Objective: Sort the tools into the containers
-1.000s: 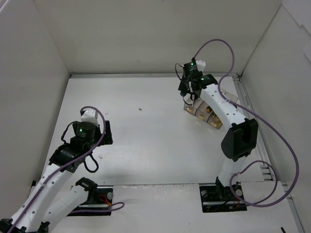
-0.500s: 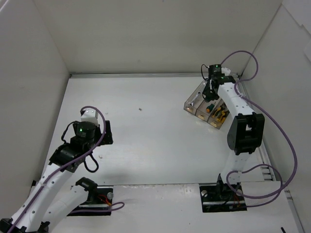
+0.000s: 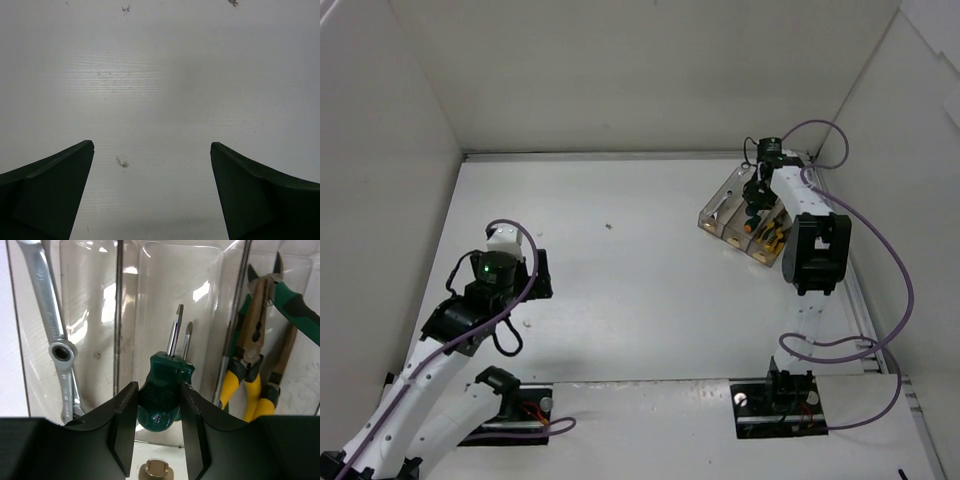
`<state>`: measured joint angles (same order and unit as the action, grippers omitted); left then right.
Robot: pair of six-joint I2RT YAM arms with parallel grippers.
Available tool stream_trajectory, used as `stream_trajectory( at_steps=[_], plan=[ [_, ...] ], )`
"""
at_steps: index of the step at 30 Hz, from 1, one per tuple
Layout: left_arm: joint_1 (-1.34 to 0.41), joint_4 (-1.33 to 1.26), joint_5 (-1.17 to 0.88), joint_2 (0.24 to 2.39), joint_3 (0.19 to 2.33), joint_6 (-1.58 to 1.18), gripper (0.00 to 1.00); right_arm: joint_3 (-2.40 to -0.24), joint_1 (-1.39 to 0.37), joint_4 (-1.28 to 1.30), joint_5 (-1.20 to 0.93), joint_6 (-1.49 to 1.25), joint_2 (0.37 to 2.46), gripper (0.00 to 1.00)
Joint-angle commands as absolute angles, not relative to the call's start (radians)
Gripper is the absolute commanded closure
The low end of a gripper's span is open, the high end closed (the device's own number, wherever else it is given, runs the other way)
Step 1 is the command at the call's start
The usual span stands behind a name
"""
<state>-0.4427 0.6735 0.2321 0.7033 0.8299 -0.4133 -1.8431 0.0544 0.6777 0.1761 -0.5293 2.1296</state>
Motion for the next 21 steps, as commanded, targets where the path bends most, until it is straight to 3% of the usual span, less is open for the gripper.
stream_trajectory(
  at_steps=[1,3,5,6,9,16,21],
  plan=[
    [-0.436,0.612,0.229,0.707,0.839,-0.394,0.0,-1.919,0.052,0.632,0.156,-0.534,2.118,0.82],
    [-0.436,0.611,0.229,0.709,0.839,-0.393,0.0,-1.93,0.052,0.634,0.158,-0.529,2.123,0.77],
    [-0.436,0.612,0.232,0.715,0.841,-0.391,0.0,-1.939,0.052,0.635,0.161,-0.528,2.126,0.67],
    [-0.436,0.615,0.232,0.716,0.842,-0.393,0.0,-1.939,0.054,0.634,0.169,-0.526,2.126,0.57],
    [-0.436,0.614,0.232,0.721,0.842,-0.393,0.0,-1.933,0.058,0.634,0.172,-0.523,2.125,0.46],
    [-0.436,0.614,0.238,0.716,0.839,-0.393,0.0,-1.861,0.061,0.634,0.178,-0.52,2.056,0.25],
    [-0.436,0.614,0.252,0.704,0.841,-0.396,0.0,-1.783,0.048,0.626,0.183,-0.486,1.906,0.19]
  ],
)
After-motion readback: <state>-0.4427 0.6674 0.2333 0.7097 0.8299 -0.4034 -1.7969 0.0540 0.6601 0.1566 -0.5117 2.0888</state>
